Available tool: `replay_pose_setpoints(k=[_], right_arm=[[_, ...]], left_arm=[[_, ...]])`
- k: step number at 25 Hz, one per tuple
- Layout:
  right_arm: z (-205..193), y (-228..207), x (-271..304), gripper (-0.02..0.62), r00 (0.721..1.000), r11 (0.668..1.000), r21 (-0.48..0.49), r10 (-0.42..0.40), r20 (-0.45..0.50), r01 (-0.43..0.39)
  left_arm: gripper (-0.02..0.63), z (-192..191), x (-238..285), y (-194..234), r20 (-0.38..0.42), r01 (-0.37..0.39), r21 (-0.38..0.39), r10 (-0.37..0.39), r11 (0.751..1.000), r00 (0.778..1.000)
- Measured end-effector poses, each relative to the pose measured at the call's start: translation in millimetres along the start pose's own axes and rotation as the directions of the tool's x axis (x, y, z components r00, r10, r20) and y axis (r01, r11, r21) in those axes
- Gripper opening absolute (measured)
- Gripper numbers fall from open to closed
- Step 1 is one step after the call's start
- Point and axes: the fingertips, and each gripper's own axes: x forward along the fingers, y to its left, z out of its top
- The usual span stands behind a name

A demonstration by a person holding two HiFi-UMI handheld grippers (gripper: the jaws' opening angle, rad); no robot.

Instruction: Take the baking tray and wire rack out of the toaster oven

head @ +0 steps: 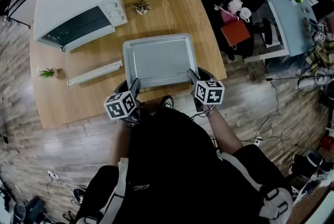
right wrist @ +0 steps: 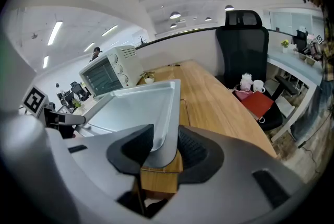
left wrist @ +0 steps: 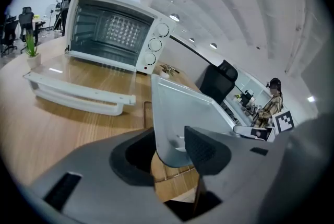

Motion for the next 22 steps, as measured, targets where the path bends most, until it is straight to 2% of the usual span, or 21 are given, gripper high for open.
replay_pose_setpoints(k=[5, 12, 16, 22], right_arm=[[-12.2, -22.1, 4.0, 0.153, 0.999, 1.000, -0.011, 0.028, -0.039, -0.029], [-32.4, -28.0, 27.5, 0.153, 0.993, 0.999, -0.001, 0.041, -0.107, -0.042], [-33.0, -29.4, 35.9, 0.153, 0.993, 1.000, -0.017, 0.021, -0.114, -0.023], [-39.1, -31.3, 41.2, 0.154, 0.991, 0.999, -0.044, -0.018, -0.131, 0.012]], left_arm=[[0.183, -25.4, 10.1, -11.1, -0.020, -0.042, -0.044, 0.041, 0.998, 0.999], [0.181, -45.9, 25.0, 4.4, -0.063, -0.113, -0.091, 0.108, 0.989, 0.992], [0.181, -48.4, 31.9, 10.4, -0.074, -0.146, -0.088, 0.140, 0.985, 0.987], [0.182, -62.4, 43.0, 16.9, -0.107, -0.148, -0.096, 0.137, 0.984, 0.985]])
